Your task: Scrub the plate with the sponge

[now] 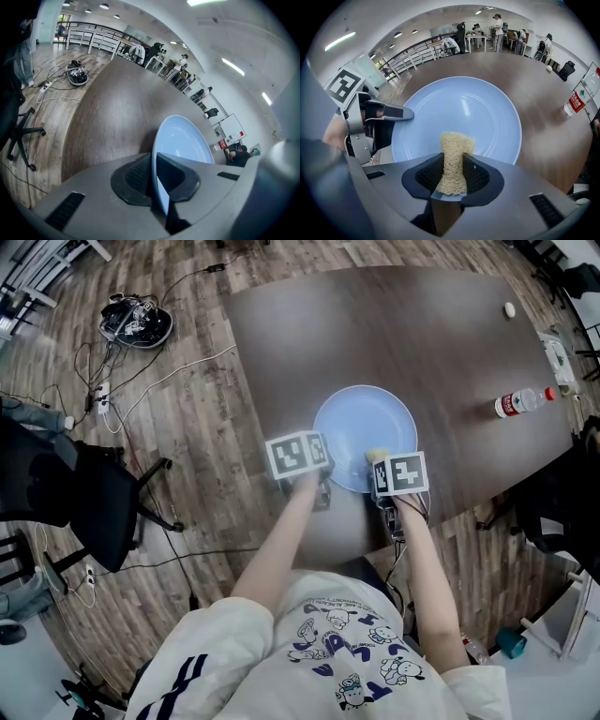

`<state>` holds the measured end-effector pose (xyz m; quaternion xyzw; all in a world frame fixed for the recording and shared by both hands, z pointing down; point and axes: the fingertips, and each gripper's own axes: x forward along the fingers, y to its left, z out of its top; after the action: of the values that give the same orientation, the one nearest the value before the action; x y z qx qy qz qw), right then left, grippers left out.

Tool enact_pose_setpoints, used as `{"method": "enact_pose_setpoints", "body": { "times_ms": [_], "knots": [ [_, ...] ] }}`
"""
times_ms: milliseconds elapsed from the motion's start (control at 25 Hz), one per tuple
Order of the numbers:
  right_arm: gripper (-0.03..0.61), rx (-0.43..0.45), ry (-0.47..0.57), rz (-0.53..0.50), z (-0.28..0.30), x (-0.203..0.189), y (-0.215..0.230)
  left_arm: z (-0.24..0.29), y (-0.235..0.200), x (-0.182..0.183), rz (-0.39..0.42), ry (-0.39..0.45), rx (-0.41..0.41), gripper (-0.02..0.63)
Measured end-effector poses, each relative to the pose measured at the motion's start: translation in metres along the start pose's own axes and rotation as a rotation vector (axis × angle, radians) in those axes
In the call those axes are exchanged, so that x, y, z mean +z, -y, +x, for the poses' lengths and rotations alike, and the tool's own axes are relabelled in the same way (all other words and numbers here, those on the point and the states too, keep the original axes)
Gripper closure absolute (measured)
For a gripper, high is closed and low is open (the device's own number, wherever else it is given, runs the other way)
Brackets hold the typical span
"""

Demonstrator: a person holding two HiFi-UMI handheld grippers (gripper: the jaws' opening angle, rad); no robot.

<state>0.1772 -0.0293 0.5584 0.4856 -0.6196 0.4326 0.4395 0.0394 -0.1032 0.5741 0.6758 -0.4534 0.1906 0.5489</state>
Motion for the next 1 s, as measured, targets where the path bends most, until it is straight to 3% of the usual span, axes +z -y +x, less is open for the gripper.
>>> {"method": "enact_pose_setpoints", "body": {
  "times_ms": [1000],
  "knots": [
    [0.459, 0.15, 0.012, 0.074, 0.009, 0.013, -0.058, 0.001, 0.001, 0.0, 0.025, -0.011, -0.006, 0.583]
  ]
}}
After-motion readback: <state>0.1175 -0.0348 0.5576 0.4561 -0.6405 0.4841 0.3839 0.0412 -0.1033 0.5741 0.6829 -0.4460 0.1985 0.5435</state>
